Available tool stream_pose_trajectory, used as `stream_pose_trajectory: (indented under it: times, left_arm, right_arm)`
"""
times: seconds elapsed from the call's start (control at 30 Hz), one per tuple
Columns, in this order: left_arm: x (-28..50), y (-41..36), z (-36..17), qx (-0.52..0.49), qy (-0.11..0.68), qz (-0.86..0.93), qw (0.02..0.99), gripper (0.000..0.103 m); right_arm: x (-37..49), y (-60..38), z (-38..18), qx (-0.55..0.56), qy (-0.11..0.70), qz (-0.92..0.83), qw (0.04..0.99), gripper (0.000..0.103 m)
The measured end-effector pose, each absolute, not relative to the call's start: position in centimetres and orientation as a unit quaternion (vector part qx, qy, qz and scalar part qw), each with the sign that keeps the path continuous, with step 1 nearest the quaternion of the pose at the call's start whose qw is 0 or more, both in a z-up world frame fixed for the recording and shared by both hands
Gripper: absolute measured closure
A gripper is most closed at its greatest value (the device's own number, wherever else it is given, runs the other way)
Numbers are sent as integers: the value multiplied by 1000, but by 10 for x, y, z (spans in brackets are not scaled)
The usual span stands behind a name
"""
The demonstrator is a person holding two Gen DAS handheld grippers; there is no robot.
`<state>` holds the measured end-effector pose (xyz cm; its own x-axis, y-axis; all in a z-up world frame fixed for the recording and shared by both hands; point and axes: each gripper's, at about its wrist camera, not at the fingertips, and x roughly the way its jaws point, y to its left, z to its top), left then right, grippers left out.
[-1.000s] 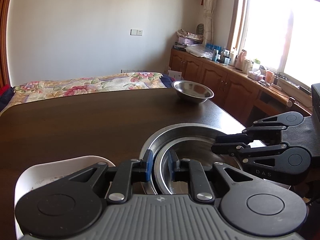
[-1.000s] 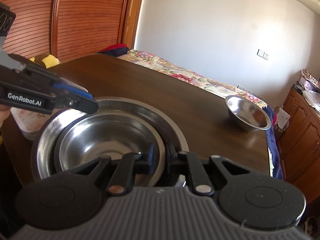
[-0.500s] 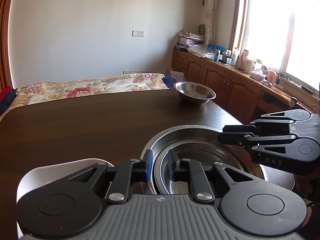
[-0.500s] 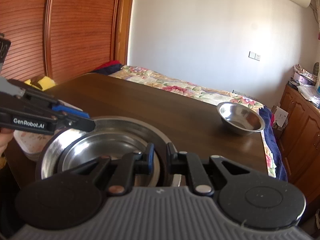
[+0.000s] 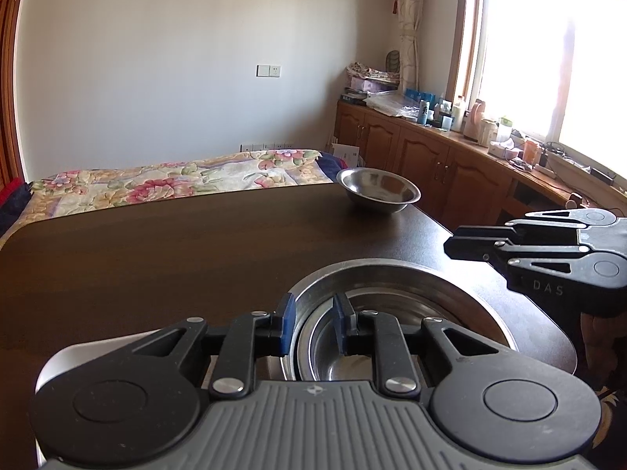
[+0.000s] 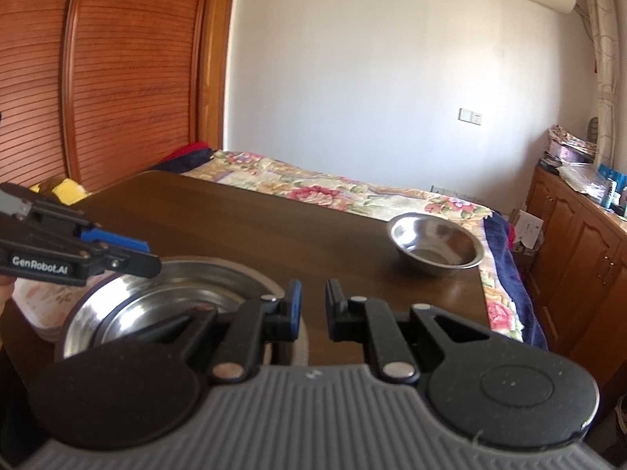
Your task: Organize plates and bowls
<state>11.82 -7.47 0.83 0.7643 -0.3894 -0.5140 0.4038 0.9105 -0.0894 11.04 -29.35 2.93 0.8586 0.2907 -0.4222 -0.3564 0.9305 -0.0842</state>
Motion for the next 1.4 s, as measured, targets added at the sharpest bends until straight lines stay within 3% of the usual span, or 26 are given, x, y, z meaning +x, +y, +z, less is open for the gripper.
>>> stream_pose_trajectory:
  times: [0.17, 0.4, 0.47, 0.53, 0.6, 0.97, 1.1, 1.23, 1.3, 1.4]
  left_arm:
    - [126, -82, 15, 23, 269, -212, 939, 67]
    - [142, -96, 29, 44, 250, -204, 945, 26]
    - [147, -102, 33, 53, 245, -201, 947, 14]
    - [153, -106, 36, 63, 240, -197, 949, 10]
    - [161, -112, 41, 69, 236, -193, 950, 5]
    - [198, -141, 55, 85, 233, -221, 943, 4]
    - [210, -155, 55, 90, 234, -238, 938, 5]
    - [225, -167, 53, 98, 239, -246, 934, 5]
    - [234, -173, 52, 103, 242, -252, 931, 5]
    - [247, -181, 50, 107, 246, -259, 928, 5]
  right_arm:
    - [116, -306, 31, -70, 194, 154, 966, 89]
    - [132, -329, 32, -50, 179, 136, 973, 85]
    - [137, -336, 31, -44, 178, 131, 974, 74]
    - [142, -341, 30, -42, 174, 125, 976, 60]
    - [147, -346, 31, -39, 171, 124, 977, 60]
    - [174, -368, 34, -42, 166, 126, 977, 36]
    - [185, -377, 34, -35, 163, 126, 978, 12]
    - [199, -383, 30, -36, 165, 119, 978, 8]
    - [207, -385, 26, -41, 168, 107, 979, 0]
    - [217, -388, 21, -42, 175, 100, 978, 0]
